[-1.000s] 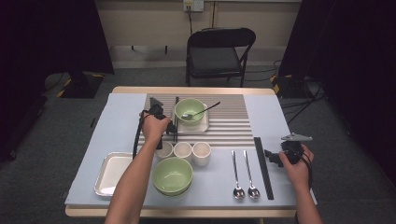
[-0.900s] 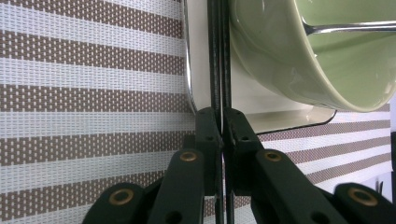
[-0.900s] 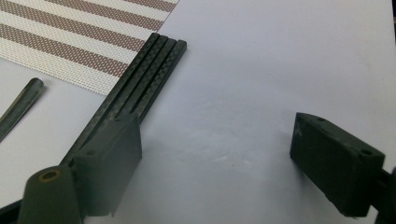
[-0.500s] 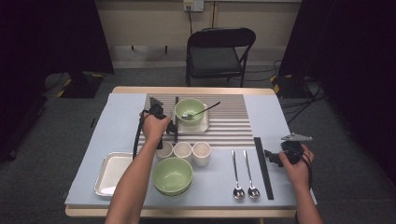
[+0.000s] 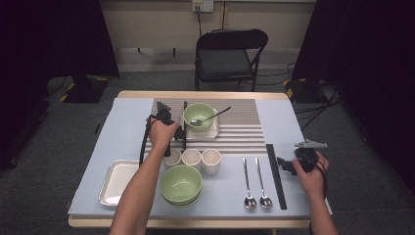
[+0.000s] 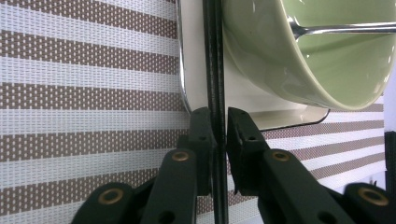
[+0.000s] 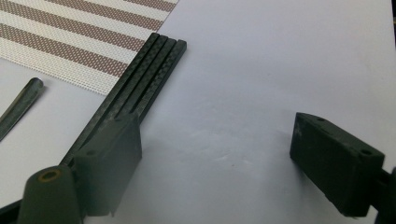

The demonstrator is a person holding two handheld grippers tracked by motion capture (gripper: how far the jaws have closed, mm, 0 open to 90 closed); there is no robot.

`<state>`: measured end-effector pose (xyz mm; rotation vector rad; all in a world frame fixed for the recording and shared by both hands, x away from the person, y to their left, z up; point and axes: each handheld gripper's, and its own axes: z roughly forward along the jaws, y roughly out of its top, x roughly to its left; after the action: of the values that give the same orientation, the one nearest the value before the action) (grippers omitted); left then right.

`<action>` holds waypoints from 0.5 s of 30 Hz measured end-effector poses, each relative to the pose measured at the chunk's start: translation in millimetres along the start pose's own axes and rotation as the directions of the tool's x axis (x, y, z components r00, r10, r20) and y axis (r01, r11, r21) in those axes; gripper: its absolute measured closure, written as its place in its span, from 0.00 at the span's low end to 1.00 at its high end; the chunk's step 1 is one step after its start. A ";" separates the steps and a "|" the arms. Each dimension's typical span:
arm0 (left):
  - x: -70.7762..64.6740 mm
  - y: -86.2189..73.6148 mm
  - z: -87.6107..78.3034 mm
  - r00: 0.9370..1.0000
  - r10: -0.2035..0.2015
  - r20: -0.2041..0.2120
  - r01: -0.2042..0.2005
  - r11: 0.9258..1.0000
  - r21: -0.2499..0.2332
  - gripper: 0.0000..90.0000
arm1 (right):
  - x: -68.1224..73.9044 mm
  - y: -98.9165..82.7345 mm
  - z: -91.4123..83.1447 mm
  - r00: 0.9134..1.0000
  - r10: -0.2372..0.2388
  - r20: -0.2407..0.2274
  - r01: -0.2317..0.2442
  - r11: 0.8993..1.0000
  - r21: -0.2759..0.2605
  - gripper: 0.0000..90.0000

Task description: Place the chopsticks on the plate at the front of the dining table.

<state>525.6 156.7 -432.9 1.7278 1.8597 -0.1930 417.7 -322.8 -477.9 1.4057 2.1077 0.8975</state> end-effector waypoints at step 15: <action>-10.3 -1.2 5.5 0.999 0.018 -0.043 -0.018 1.000 0.010 0.85 | 0.0 0.0 0.1 1.000 0.001 0.000 -0.001 1.000 0.000 0.17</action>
<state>526.0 144.9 -432.5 1.7677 1.8764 -0.1585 417.7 -322.7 -477.9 1.4068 2.1069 0.8984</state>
